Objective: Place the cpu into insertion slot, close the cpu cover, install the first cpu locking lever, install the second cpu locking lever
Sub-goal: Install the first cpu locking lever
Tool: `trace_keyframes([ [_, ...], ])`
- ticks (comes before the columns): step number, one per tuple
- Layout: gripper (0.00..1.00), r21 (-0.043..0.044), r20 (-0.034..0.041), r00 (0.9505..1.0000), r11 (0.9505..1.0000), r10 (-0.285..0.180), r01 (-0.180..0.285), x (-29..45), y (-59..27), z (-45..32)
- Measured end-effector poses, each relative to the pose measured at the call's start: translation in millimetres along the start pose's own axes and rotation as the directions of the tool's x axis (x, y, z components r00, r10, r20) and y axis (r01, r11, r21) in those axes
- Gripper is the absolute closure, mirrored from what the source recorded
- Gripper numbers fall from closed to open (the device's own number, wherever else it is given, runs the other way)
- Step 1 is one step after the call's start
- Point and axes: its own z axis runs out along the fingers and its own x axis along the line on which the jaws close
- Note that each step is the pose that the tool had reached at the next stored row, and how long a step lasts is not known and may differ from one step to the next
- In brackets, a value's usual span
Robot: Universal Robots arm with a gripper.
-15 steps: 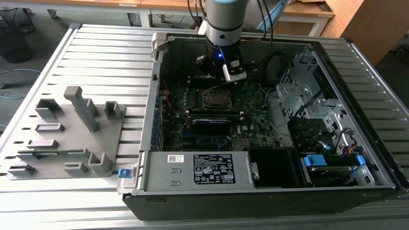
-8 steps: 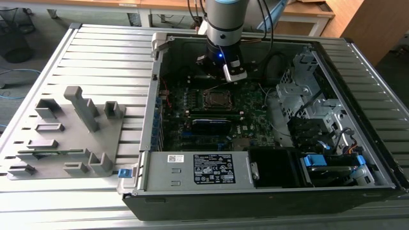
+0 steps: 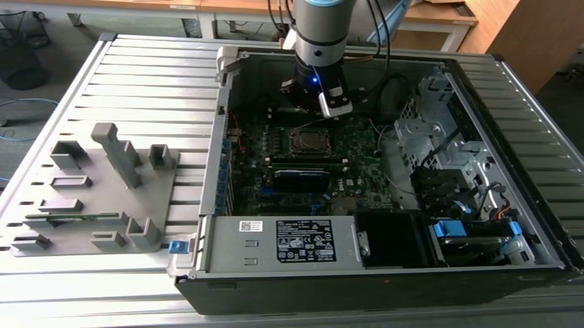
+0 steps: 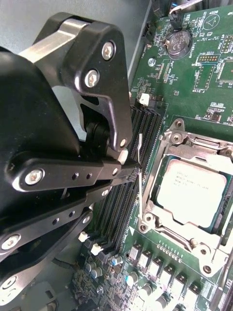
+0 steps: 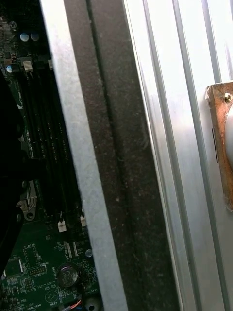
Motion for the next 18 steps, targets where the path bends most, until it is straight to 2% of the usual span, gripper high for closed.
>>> trace_keyframes([
  [18, 0.90, -0.0002, 0.0001, 1.0000, 1.0000, 0.000, 0.000, -0.2, -0.9, 4.9],
])
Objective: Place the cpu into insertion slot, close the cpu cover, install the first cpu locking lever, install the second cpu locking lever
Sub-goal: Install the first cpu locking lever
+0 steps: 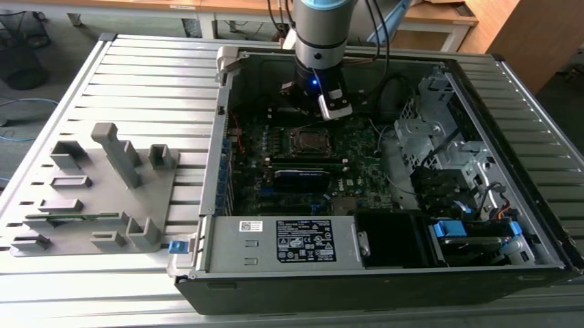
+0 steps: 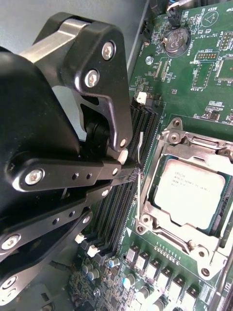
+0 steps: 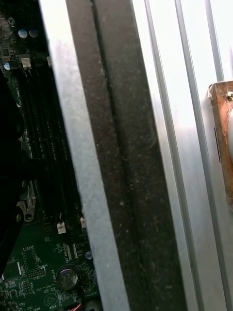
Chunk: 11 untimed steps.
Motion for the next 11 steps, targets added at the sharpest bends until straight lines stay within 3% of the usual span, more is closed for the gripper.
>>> trace_keyframes([
  [11, 0.90, 0.0000, 0.0001, 1.0000, 1.0000, 0.000, 0.000, -1.7, -0.1, 2.4],
])
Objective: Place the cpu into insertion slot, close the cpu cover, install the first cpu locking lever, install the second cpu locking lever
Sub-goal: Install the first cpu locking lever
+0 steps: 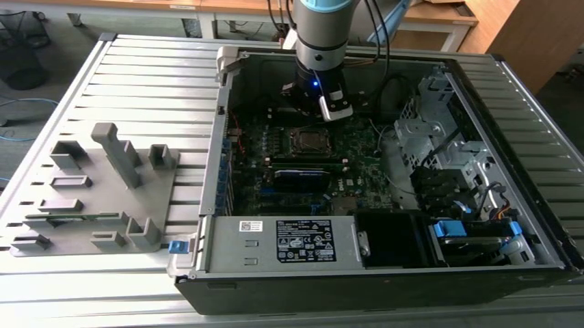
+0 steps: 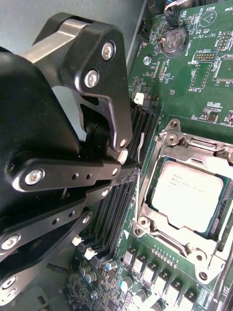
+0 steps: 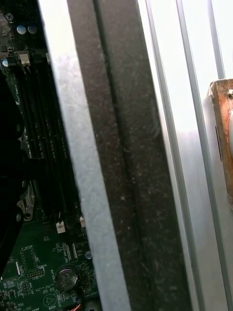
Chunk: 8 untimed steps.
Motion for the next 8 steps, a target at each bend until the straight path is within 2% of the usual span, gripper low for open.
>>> trace_keyframes([
  [8, 0.90, 0.0000, 0.0000, 1.0000, 1.0000, 0.000, 0.000, 0.1, 0.3, 0.2],
])
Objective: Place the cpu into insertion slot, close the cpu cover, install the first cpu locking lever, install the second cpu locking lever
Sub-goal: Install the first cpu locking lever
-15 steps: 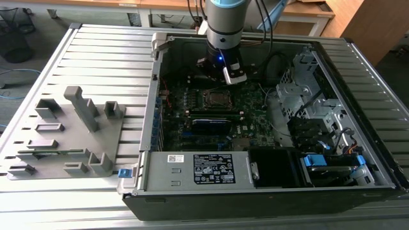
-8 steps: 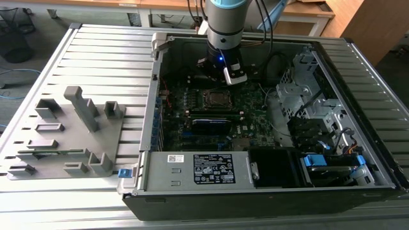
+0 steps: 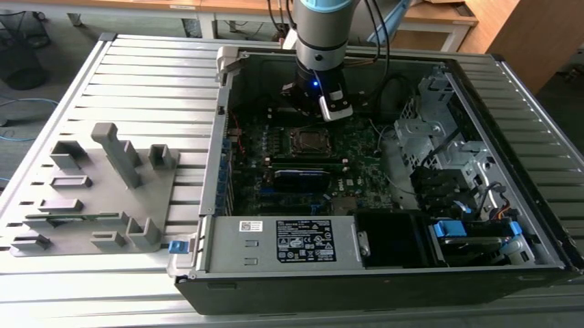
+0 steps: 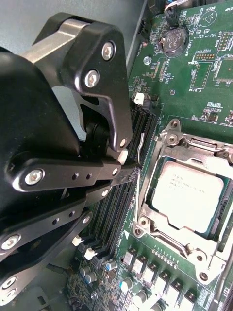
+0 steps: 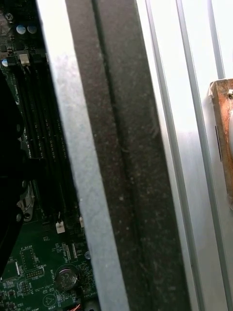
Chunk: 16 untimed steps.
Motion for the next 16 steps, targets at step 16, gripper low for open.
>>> trace_keyframes([
  [16, 0.90, -0.0001, 0.0000, 1.0000, 1.0000, 0.000, 0.000, -2.2, 0.6, 2.7],
])
